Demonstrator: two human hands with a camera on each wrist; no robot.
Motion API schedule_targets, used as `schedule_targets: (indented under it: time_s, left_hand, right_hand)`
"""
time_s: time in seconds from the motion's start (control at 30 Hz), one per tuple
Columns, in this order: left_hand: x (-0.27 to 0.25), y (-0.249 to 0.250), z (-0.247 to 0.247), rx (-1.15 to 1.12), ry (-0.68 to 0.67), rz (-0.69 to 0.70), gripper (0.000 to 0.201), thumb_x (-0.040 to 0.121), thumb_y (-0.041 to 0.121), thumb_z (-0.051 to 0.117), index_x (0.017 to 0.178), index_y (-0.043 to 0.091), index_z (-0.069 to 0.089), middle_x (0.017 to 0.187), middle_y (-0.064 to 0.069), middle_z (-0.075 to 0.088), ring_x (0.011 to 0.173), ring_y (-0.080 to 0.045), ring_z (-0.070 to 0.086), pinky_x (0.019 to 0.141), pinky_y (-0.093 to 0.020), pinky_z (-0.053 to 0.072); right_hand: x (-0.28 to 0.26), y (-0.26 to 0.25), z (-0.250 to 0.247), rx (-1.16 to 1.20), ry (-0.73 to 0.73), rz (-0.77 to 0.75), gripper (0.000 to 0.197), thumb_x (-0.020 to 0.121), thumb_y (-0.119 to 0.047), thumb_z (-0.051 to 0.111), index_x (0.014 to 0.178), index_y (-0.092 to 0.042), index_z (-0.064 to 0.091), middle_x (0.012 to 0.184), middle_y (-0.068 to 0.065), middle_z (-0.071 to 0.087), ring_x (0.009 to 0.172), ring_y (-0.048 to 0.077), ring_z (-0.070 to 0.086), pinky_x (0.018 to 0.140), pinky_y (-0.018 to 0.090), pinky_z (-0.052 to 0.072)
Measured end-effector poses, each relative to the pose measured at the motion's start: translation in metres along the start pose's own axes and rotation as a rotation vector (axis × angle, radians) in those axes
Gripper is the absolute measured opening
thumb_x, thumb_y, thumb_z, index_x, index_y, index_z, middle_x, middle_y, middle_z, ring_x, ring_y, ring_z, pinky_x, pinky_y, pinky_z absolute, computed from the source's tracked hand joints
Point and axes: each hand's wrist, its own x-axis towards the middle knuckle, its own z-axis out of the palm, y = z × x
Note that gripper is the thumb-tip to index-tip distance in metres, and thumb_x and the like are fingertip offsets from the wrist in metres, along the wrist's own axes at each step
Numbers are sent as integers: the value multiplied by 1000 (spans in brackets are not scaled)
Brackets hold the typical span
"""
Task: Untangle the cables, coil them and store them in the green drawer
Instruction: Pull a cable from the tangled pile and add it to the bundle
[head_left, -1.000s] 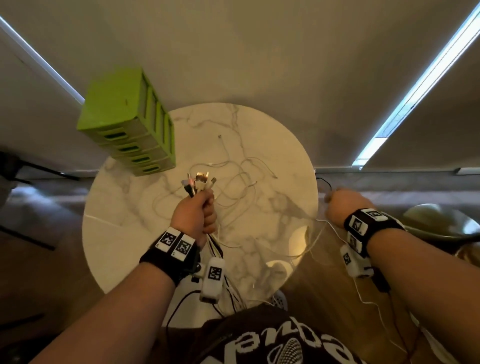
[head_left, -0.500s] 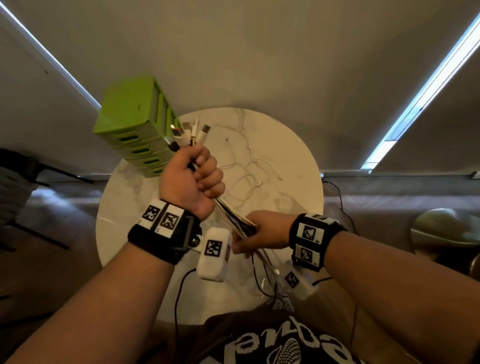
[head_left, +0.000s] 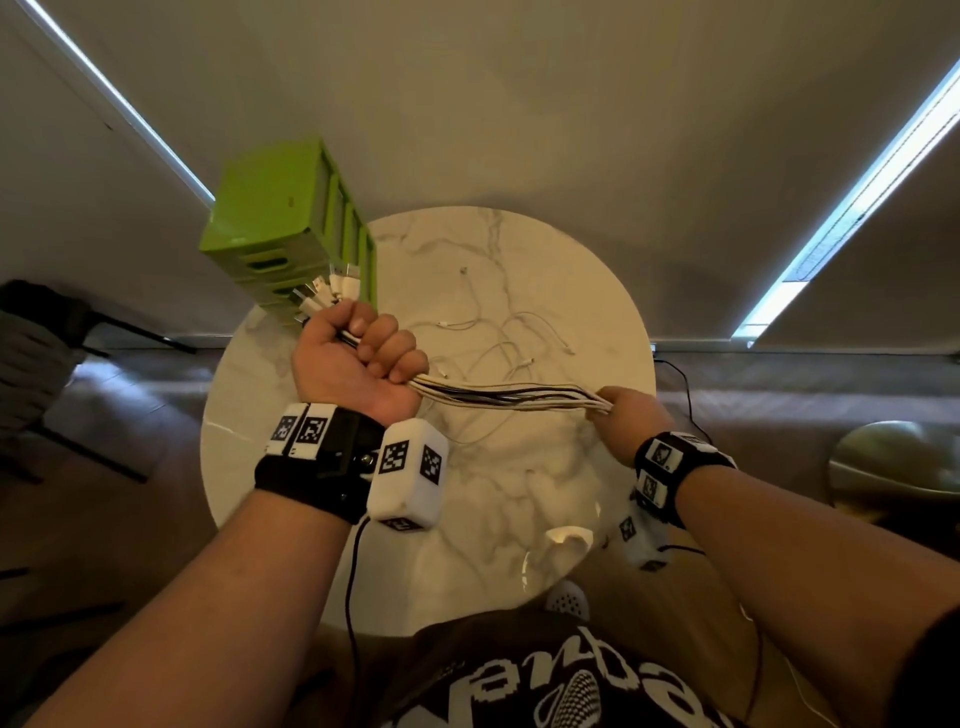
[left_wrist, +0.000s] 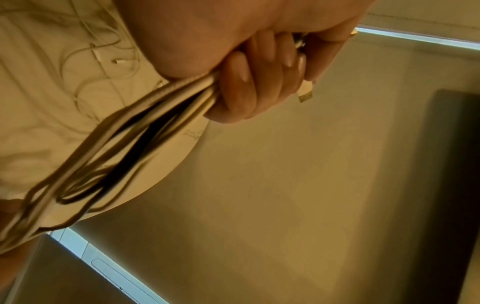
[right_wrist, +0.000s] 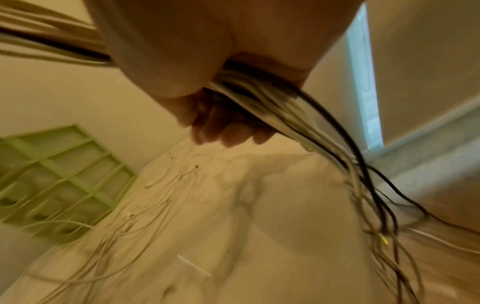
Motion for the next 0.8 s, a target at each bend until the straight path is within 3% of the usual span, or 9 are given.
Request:
schedule_targets:
  time_s: [0.13,0.2,0.23,0.3,0.37,0.43,0.6,0.73,0.8]
  left_hand:
    - [5,15,2,2,37,52,29,87,33,45,61,23,37,52,8,20,42,-10,13,44,-23,10]
    - [8,28,2,-31,49,94,34,93,35,41,61,23,36,52,9,20,44,-10,12,46,-25,9]
    - [10,34,1,-48,54,117,36,94,36,40,61,23,36,53,9,19,45,-10,11,48,-25,8]
    - [13,43,-1,-62,76,158,35,94,35,41,61,23,35,53,9,19,45,-10,10,48,-25,8]
    - [14,45,-3,-51,122,191,34,92,31,46,61,24,34,53,9,18,45,-11,10,46,-25,10]
    - [14,44,-3,-45,168,219,36,92,29,51,60,25,33,53,9,17,45,-11,9,43,-25,11]
    - [19,46,-4,5,219,255,48,94,32,60,56,26,31,53,7,15,47,-13,8,45,-27,9]
    - [19,34,-9,106,249,221,51,96,38,61,57,27,30,53,7,14,46,-12,8,43,-26,11]
    - [18,26,-10,153,241,196,50,97,36,59,58,27,30,53,7,14,45,-13,8,42,-24,11]
  right_hand:
    - [-23,3,8,-31,-511,-66,17,87,-44,75,77,-30,75,57,-6,63,48,6,56,52,20,45]
    - [-29,8,15,-149,-713,-83,16,86,-44,75,84,-28,80,58,-4,63,48,9,55,56,20,48]
    - [-29,11,18,-245,-729,-93,20,87,-44,73,91,-26,81,65,-3,66,55,12,59,62,23,52]
    - [-21,19,21,-411,-475,-80,27,93,-42,65,101,-19,76,88,2,71,79,19,66,77,30,56]
    - [-11,25,15,-253,-80,7,21,98,-37,58,103,-20,70,98,4,71,90,26,66,81,36,55]
    - [-3,29,12,-59,69,54,18,98,-41,59,92,-25,66,89,4,70,82,25,63,74,34,53]
    - [-10,22,18,-458,-540,-52,58,89,-68,59,98,-13,72,94,8,70,81,23,60,77,31,48]
    - [-3,10,12,-386,-617,-65,48,76,-69,74,87,-22,72,92,-2,76,79,15,67,78,27,51]
    - [2,-7,4,-269,-579,-158,60,68,-70,80,110,-29,69,109,-8,72,102,17,65,95,34,51]
